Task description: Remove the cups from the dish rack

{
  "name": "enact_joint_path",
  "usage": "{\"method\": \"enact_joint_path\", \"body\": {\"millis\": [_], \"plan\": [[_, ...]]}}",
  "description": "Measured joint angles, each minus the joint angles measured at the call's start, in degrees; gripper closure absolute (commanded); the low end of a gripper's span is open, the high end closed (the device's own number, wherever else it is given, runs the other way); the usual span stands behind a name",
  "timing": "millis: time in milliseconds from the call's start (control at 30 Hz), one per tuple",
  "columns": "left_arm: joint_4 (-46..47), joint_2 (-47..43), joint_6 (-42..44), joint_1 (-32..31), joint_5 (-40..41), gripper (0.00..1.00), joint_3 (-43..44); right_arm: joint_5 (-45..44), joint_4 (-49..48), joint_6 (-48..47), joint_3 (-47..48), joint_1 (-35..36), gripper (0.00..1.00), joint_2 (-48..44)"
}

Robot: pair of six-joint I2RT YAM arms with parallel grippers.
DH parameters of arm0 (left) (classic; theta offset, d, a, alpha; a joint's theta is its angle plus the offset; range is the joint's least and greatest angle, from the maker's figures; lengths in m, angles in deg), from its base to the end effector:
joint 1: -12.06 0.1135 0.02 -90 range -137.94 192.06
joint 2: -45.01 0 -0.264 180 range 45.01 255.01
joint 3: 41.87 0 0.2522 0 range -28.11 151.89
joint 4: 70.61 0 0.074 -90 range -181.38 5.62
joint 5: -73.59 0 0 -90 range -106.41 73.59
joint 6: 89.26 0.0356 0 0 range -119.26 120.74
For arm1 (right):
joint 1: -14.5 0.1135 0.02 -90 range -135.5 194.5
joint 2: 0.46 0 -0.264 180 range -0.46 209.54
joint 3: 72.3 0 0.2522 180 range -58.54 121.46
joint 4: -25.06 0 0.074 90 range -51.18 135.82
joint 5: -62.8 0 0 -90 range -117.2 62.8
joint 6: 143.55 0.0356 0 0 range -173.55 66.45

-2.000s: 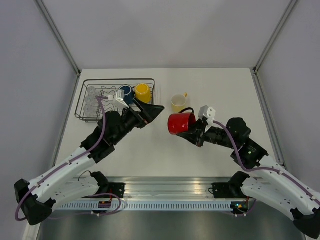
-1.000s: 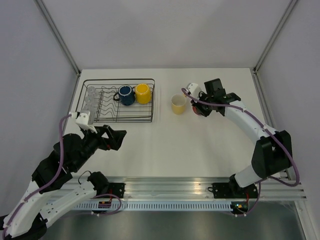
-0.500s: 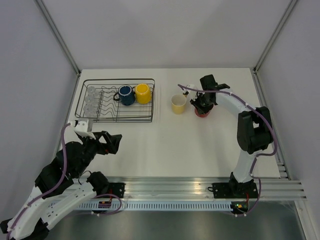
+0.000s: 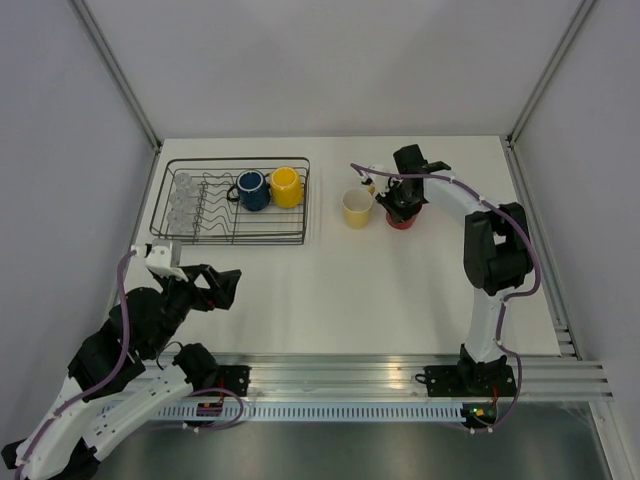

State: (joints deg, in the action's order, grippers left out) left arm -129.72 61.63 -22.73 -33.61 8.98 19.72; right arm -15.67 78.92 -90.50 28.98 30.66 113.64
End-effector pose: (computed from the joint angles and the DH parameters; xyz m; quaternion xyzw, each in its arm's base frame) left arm 0.0447 -0.0240 0.3413 0.0156 0.7811 -0.1975 0.5921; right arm 0.3984 0.1228 0.1985 -0.4538 0.8625 0.0605 0.2155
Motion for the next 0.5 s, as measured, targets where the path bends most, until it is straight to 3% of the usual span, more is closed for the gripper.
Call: {"method": "enact_joint_path", "body": {"millis": [167, 333, 500], "plan": [[0.00, -0.55, -0.02, 0.00, 0.02, 0.00, -0.07, 0.15, 1.57, 0.09, 0.59, -0.02, 0.81, 0.39], [0.00, -0.57, -0.02, 0.00, 0.04, 0.00, -0.11, 0.22, 2.47, 0.26, 2.32, 0.00, 0.66, 0.39], [-0.04, -0.50, -0.04, 0.00, 1.09, 0.00, -0.11, 0.20, 2.45, 0.22, 3.06, -0.02, 0.62, 0.28]]}}
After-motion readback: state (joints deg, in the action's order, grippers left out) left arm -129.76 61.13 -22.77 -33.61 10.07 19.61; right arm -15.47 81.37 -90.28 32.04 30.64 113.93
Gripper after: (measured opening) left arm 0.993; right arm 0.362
